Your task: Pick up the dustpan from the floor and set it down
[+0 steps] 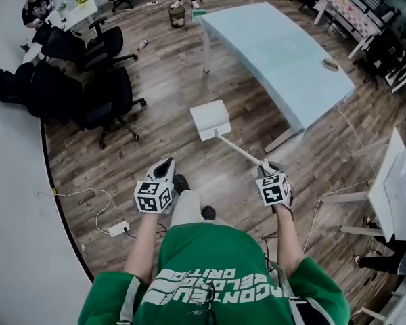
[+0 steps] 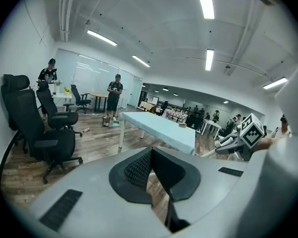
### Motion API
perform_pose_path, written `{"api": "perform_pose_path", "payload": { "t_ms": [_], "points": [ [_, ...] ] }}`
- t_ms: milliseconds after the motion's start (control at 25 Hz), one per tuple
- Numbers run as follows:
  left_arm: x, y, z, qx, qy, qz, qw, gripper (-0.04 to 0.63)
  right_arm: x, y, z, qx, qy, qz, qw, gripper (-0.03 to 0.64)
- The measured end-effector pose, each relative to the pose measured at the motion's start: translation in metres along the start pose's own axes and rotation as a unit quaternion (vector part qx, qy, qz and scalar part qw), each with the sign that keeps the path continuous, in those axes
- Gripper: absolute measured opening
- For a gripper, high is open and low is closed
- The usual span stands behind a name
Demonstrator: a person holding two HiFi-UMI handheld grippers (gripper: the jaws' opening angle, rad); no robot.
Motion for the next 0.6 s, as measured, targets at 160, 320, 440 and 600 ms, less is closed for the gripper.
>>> {"api": "perform_pose_path", "payload": {
  "t_ms": [160,320,440,600],
  "points": [
    [-0.023,-0.011,0.0,-0.005,0.009,0.02,0.9997,0.0,-0.009,-0.013,0.014,-0.013,0.017,0.008,1.0,0.117],
    [-0.048,-0.023,-0.003,-0.009,0.022,0.039,0.999,0.0,-0.023,-0.03,0.023,-0.024,0.033,0.014,0.999,0.117],
    [-0.067,-0.026,-0.005,-0.012,0.03,0.051,0.9982,0.0,-0.037,-0.038,0.026,-0.025,0.047,0.018,0.998,0.117],
    [-0.095,-0.022,-0.01,-0.015,0.035,0.064,0.9972,0.0,-0.066,-0.05,0.029,-0.026,0.055,0.018,0.998,0.117]
  ]
}}
Point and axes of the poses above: the fingertips, and each gripper's own axes: x backward along the fingers, y to its left, z out of its underside, the point moved 10 cm from there along x, backward along the fingers, and after that the axes turned 7 degrees about -y, right-handed, at the moved point
